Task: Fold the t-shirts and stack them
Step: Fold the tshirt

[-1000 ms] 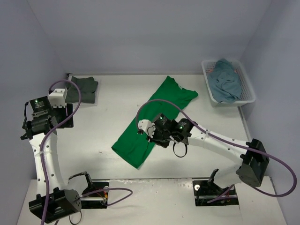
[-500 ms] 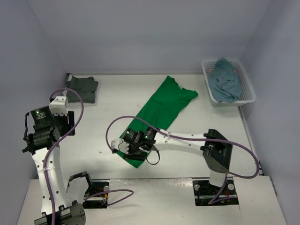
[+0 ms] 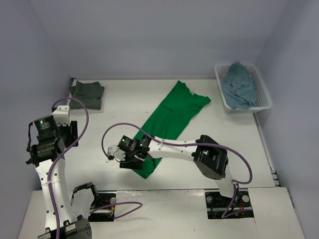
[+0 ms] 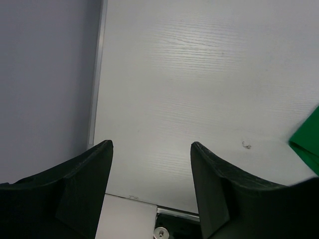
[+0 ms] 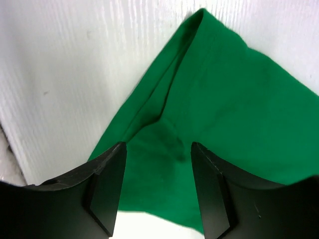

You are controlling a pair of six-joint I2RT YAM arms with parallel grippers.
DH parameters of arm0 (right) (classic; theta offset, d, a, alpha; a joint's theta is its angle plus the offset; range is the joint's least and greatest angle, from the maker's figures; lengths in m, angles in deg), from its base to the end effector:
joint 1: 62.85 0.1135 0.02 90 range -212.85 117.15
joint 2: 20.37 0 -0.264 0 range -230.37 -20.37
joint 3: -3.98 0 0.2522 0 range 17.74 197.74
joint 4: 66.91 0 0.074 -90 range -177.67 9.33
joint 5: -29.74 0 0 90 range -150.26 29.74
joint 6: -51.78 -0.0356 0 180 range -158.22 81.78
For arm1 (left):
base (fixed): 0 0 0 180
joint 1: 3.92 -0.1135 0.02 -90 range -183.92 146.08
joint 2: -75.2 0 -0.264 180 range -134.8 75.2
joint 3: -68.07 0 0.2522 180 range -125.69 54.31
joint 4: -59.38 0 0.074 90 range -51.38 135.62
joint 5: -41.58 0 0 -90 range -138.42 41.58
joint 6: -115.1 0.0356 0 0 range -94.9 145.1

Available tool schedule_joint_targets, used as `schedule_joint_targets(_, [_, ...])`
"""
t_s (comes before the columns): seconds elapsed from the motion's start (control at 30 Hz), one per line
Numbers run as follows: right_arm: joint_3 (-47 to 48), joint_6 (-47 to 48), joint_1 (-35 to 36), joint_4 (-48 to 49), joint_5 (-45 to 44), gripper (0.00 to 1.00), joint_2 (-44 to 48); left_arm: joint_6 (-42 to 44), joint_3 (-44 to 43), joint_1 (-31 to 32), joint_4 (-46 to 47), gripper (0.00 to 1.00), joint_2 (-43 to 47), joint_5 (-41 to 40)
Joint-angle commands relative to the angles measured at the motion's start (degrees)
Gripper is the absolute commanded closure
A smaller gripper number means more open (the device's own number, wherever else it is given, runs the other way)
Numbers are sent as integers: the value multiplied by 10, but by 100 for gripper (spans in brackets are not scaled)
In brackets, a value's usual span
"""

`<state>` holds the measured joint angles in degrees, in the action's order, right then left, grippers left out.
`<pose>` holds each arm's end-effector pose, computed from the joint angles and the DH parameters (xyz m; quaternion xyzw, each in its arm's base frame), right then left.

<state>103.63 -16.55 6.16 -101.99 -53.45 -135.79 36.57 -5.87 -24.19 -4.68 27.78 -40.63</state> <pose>0.1555 0.4170 0.1986 -0.6830 0.6470 0.1855 0.2838 0.1458 0.0487 0.3539 -0.0387 0.8946 0.0620 0.4408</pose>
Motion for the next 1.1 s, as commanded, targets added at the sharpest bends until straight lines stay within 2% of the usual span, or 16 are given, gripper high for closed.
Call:
schedule_joint_targets(0.0, [35,-14,-4,19,-2,48,-18,-10,-10,-4,32,42,18,-44])
schedule_joint_targets(0.07, [48,-16,-4,19,3,44,-33,-11,-11,-5,29,41,21,-47])
schedule_joint_targets(0.2, [53,-23,-3,18,15,42,-46,-11,-10,-10,29,41,18,-41])
schedule_joint_targets(0.6, [43,-33,-1,15,41,39,-76,-13,-10,-19,28,41,13,-22])
schedule_joint_targets(0.93, [24,-37,0,12,61,40,-96,-12,-11,-26,27,41,12,-8])
schedule_joint_targets(1.07, [24,-36,0,12,59,43,-100,-12,-11,-26,27,41,12,-2])
